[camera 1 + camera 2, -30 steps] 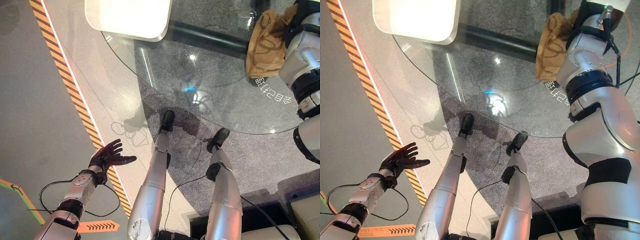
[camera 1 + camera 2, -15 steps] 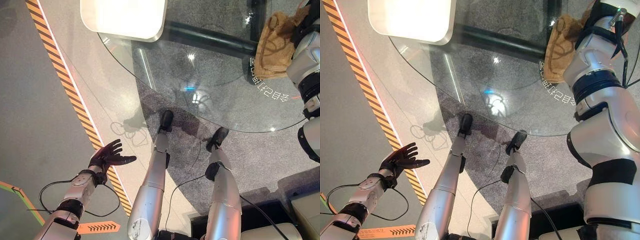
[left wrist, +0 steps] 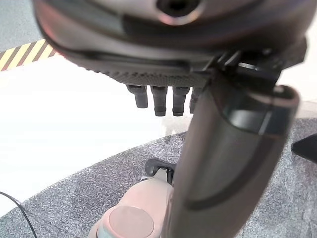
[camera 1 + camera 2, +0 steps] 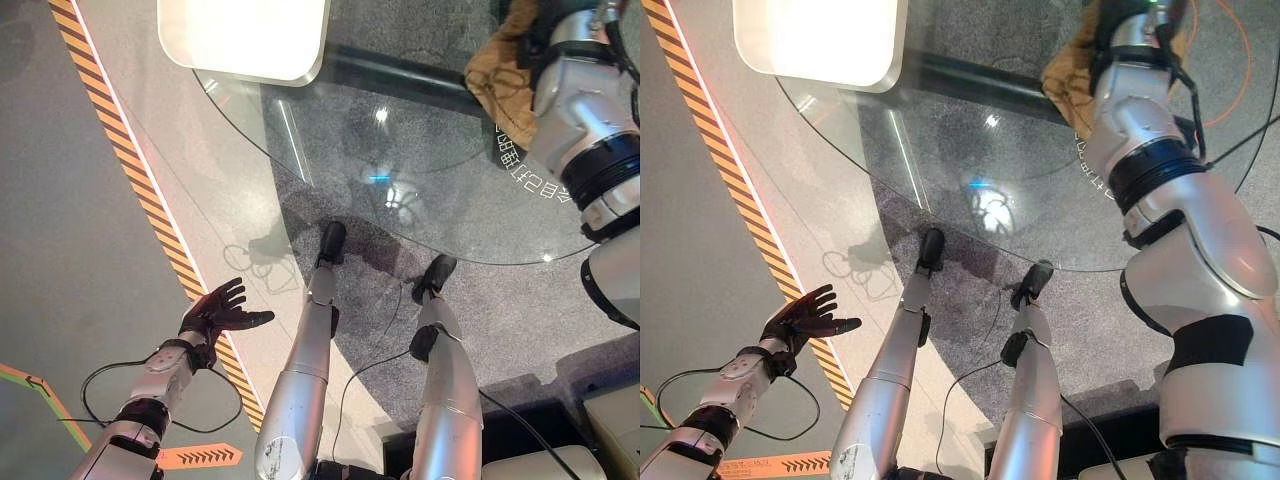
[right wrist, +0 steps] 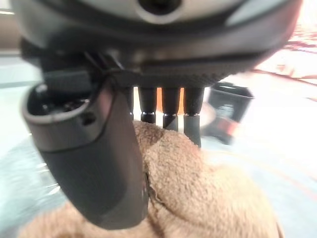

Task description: Wipe the table with a cloth and put it in the basket.

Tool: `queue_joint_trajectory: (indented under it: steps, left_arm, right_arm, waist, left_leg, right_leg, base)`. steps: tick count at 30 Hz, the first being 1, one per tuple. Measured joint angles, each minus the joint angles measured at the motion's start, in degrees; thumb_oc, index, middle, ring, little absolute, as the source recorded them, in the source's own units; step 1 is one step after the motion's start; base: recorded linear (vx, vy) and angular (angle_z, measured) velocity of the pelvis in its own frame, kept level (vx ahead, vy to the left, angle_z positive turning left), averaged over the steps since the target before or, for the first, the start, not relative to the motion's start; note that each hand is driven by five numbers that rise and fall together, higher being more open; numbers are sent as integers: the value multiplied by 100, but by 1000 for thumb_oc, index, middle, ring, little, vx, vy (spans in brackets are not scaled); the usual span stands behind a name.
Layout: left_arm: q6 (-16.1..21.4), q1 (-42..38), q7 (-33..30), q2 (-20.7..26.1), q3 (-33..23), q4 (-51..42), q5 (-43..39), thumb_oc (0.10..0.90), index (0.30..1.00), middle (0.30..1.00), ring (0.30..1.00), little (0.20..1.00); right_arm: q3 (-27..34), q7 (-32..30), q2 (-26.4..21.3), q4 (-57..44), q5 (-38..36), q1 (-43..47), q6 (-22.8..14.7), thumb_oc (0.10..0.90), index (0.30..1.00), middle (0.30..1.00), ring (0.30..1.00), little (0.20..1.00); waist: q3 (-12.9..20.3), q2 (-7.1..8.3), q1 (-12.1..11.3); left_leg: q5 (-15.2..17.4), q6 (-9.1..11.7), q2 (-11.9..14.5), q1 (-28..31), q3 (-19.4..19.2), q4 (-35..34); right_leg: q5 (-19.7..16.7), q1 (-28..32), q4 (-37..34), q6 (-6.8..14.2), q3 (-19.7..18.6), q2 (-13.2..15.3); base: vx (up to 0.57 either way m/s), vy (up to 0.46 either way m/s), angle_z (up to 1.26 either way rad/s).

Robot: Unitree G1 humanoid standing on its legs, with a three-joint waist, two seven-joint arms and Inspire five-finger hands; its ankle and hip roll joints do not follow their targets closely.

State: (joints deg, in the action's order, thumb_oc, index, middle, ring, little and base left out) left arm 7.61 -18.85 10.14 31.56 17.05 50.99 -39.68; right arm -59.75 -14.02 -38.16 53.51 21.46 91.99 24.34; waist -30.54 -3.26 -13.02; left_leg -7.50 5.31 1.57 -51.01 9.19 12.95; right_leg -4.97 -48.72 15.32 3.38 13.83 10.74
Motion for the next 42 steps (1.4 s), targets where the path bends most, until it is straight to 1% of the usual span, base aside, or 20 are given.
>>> queue_joint_trajectory:
  steps: [3, 6, 9, 12, 17, 28, 34, 37, 40, 42]
  left_arm:
    - [-1, 0, -74, -63, -4, -23, 5, 800, 900, 900, 900, 900]
    - [-1, 5, -84, -69, -5, -22, 14, 800, 900, 900, 900, 900]
    - [-2, 8, -94, -73, -5, -25, 26, 800, 900, 900, 900, 900]
    - [-2, 8, -96, -75, -5, -30, 56, 800, 900, 900, 900, 900]
    - [1, 8, -100, -93, -11, -30, 60, 800, 900, 900, 900, 900]
    - [9, 7, -211, -198, -72, -35, 195, 800, 900, 900, 900, 900]
    - [9, 7, -211, -198, -186, -34, 241, 800, 900, 900, 900, 900]
    - [63, 7, -228, -198, -210, -42, 229, 800, 900, 900, 900, 900]
    - [154, 7, -275, -197, -210, -54, 153, 800, 900, 900, 900, 900]
    - [205, 5, -349, -197, -220, -85, 70, 800, 900, 900, 900, 900]
  right_arm:
    - [-60, 202, 34, -325, 227, -43, -85, 100, 300, 300, 300, 200]
    - [-66, 314, 145, -382, 380, -55, -117, 100, 300, 300, 300, 200]
    - [-66, 364, 208, -496, 459, -71, -129, 100, 300, 300, 300, 200]
    - [-67, 459, 210, -601, 593, -77, -250, 100, 300, 300, 300, 200]
    - [-66, 622, 200, -1153, 825, -233, -253, 100, 300, 300, 300, 200]
    - [-45, 883, 250, -1862, 972, -425, -357, 100, 300, 300, 300, 200]
    - [-1, 862, 372, -1877, 994, -512, -329, 100, 300, 300, 300, 200]
    - [22, 685, 434, -1741, 898, -518, -320, 100, 300, 300, 300, 200]
    - [121, 382, 484, -1560, 521, -536, -305, 100, 300, 300, 300, 200]
    - [313, 131, 477, -1452, 203, -593, -316, 100, 300, 300, 300, 200]
  waist:
    - [0, -13, -102]
    - [0, -13, -126]
    - [0, -14, -125]
    - [0, -14, -117]
    - [1, -15, -109]
    - [1, -17, -113]
    - [1, -17, -116]
    - [1, -17, -120]
    - [1, -17, -125]
    - [1, -17, -133]
  left_leg:
    - [0, 4, 1, -1, 6, -9]
    - [2, 12, -2, -2, 23, -18]
    - [9, 21, 0, -3, 27, -22]
    - [18, 33, 12, -4, 27, -28]
    - [34, 56, 48, -4, 27, -32]
    - [49, 77, 92, -4, 28, -43]
    - [44, 83, 92, -2, 35, -41]
    - [43, 85, 91, 0, 39, -30]
    - [43, 85, 82, 5, 52, -2]
    - [41, 89, 82, 12, 59, 8]
  right_leg:
    - [7, -2, 3, -6, 6, -1]
    - [24, -2, 20, -7, 12, 4]
    - [33, -5, 20, -6, 12, 0]
    - [47, -9, 19, -10, 11, -12]
    - [73, -16, 20, -32, 10, -46]
    - [108, -39, 53, -57, 9, -79]
    - [110, -38, 65, -59, 9, -78]
    - [113, -37, 82, -62, 8, -77]
    - [127, -39, 130, -67, 9, -68]
    - [130, -36, 152, -70, 8, -68]
  base:
    - [2, -11, 0]
    - [0, 0, 0]
    - [0, 0, 0]
    - [0, 0, 0]
    - [0, 0, 0]
    - [0, 0, 0]
    - [0, 0, 0]
    - [0, 0, 0]
    - [0, 0, 0]
    - [0, 0, 0]
